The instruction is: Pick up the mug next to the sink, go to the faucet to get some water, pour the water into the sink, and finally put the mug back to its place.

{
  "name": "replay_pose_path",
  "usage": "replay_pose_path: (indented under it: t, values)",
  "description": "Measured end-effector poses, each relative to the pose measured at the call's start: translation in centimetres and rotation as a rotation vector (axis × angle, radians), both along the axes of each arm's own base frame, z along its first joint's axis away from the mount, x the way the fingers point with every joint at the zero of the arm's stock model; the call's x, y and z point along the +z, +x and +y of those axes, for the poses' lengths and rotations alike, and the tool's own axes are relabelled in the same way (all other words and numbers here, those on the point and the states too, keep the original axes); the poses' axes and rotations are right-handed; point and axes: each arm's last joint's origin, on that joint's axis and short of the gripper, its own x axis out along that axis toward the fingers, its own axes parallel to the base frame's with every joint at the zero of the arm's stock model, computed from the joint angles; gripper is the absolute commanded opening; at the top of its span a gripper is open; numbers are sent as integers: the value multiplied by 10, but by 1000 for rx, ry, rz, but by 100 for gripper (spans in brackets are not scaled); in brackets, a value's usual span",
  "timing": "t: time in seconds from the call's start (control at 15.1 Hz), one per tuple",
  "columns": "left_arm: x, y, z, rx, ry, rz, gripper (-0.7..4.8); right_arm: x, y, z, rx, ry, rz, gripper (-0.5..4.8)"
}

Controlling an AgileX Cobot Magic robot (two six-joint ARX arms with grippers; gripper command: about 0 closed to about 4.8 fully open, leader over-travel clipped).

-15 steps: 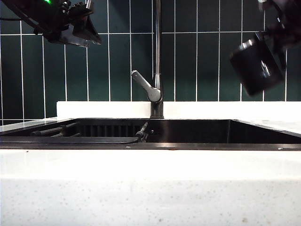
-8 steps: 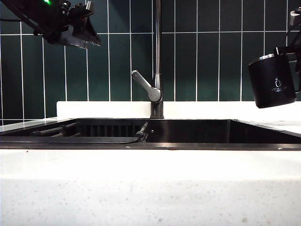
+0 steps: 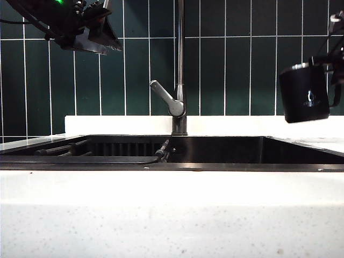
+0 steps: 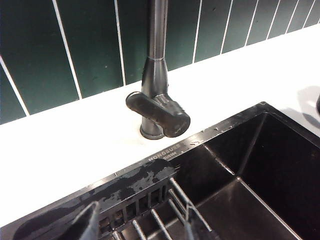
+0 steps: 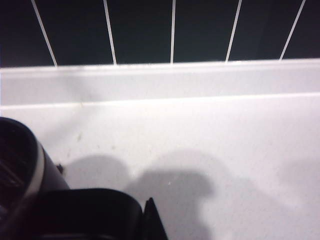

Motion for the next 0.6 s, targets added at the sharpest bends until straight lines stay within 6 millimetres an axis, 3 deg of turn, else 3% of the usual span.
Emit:
replay_pose_path:
  t: [0.33,0.46,0.6]
  values:
    - [1,0,0,-3,9,-16,201,-21,8,-1,10,9,55,-1]
    - [5,1,0,-3,-1,-68,144,-25,10,-1,10,13,58,-1]
    - [6,1,0,-2,-1,-74,143,-27,11,-4,1,12,56,-1]
